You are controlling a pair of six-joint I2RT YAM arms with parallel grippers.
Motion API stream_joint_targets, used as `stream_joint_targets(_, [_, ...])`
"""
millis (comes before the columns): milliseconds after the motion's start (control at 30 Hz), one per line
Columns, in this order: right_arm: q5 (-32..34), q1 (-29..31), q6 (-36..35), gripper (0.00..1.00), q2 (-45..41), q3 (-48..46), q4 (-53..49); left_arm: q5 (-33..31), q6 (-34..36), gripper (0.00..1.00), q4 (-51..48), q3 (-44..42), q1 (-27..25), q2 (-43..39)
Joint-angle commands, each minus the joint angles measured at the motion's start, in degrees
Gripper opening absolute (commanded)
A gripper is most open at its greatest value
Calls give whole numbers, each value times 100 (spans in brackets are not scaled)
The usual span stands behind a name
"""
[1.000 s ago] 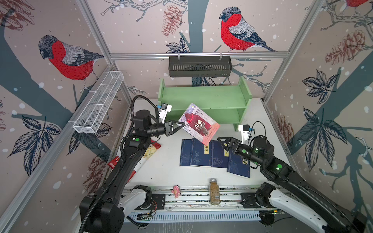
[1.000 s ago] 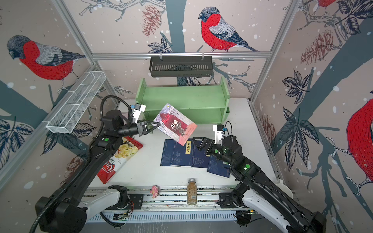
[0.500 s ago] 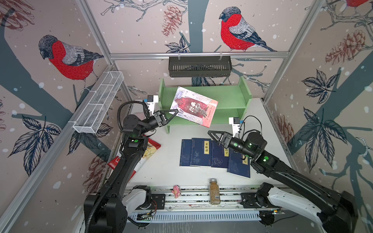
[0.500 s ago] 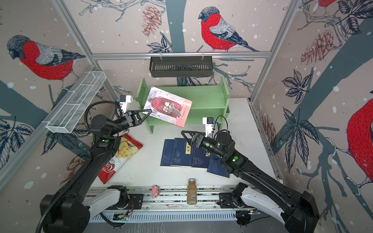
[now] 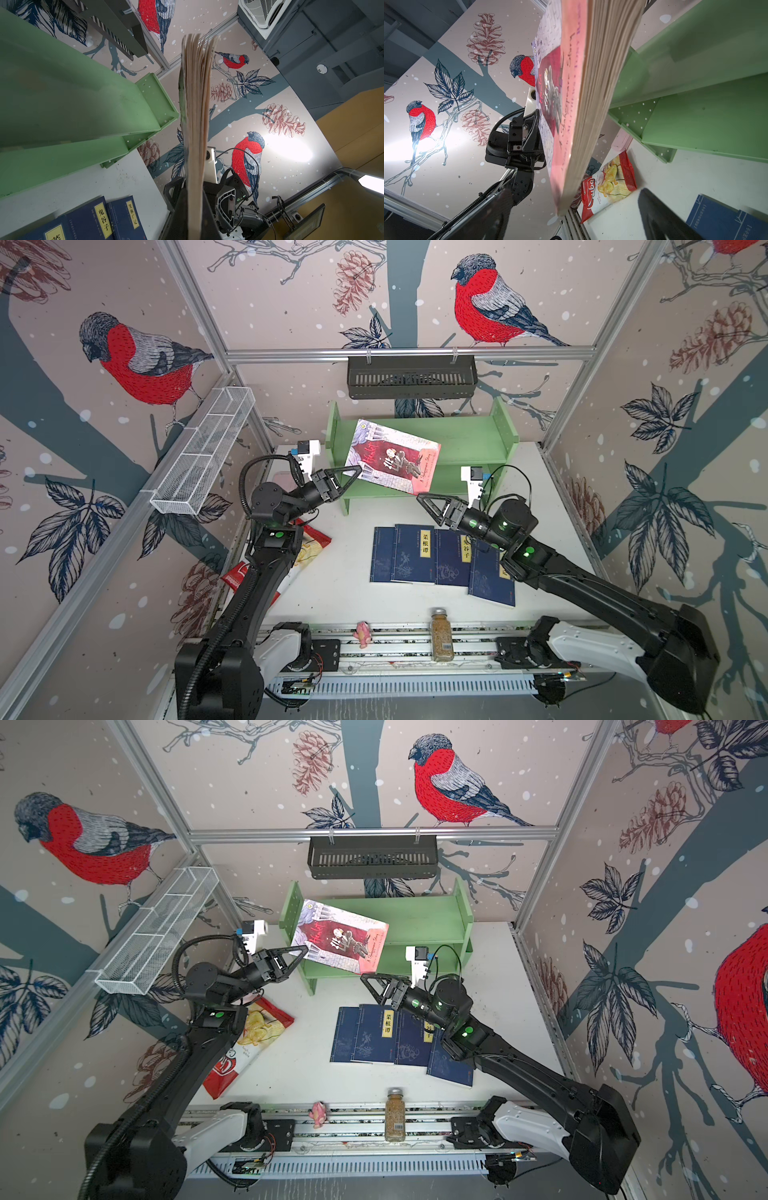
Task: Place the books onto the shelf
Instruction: 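Lift the Hamlet book with both grippers toward the green shelf, then lower the book onto the lower tier with the right gripper while the left releases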
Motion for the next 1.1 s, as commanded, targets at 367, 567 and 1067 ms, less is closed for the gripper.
stream_joint_targets(367, [171,-67,-16,70,567,357,740,-162,-311,0,289,-324,76,-241])
stream_joint_targets(567, [-89,-80,69,42,873,653,636,-280,-32,0,-80,-419,86,-349])
stream_joint_targets(1067, [-367,-135,-17,4,1303,1306,-155,-618,653,5,-1195,-359,140,-261])
